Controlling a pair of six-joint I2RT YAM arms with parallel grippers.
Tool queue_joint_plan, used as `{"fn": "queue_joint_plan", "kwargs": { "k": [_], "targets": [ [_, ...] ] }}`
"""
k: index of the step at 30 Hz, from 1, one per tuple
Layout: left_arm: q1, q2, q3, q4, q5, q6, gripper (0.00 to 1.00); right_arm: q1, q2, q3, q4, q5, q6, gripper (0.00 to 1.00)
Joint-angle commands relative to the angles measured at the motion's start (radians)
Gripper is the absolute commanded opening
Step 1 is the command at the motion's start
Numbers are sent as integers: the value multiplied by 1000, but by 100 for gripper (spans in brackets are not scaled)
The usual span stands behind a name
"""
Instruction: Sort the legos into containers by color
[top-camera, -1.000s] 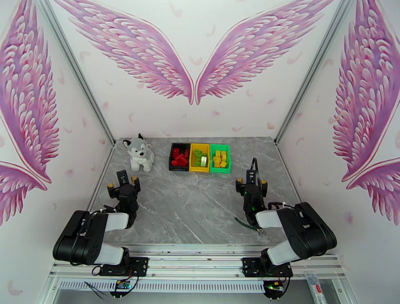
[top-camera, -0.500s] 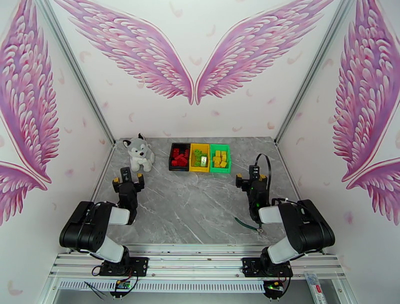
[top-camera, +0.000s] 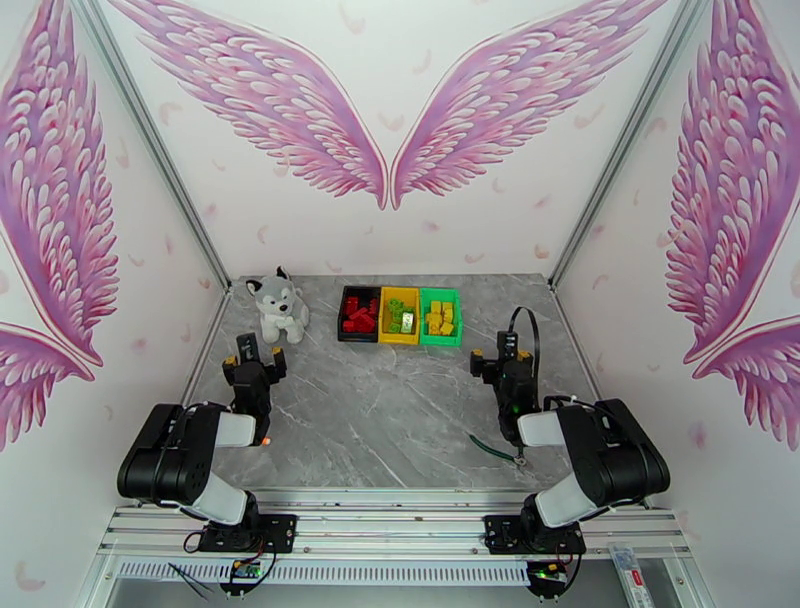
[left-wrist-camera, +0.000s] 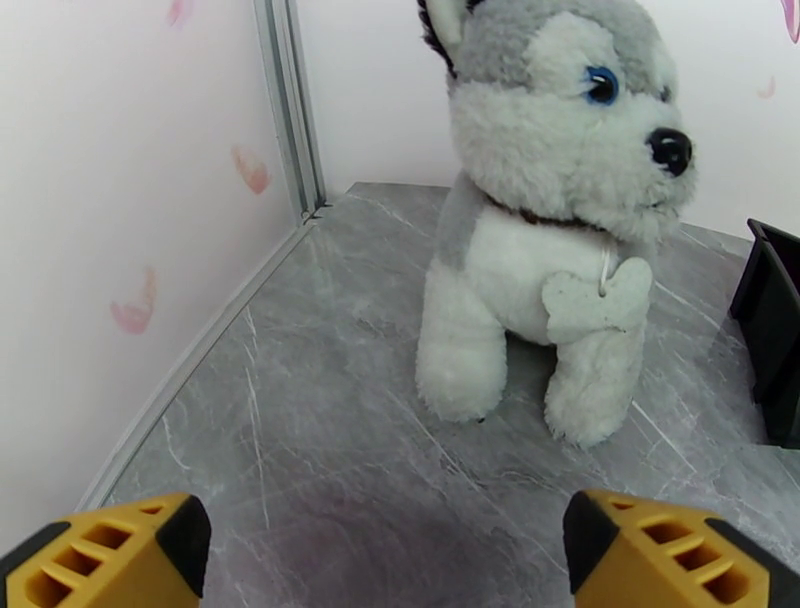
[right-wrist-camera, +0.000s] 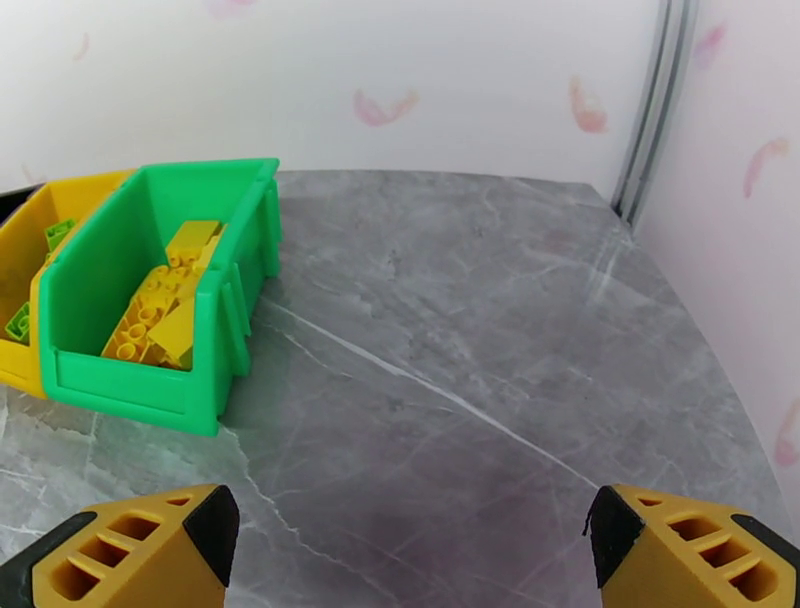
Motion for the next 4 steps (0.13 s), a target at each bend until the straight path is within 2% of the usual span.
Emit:
{"fn": "queue_joint_plan", "kwargs": {
  "k": [1,4],
  "targets": [
    [-2,-20,17,-20,12,-8,99,-24,-12,35,-54,-129,1,99],
    [0,-20,15,-20,12,-9,99,-25,-11,31,-47,-133,-1,99]
  ]
}}
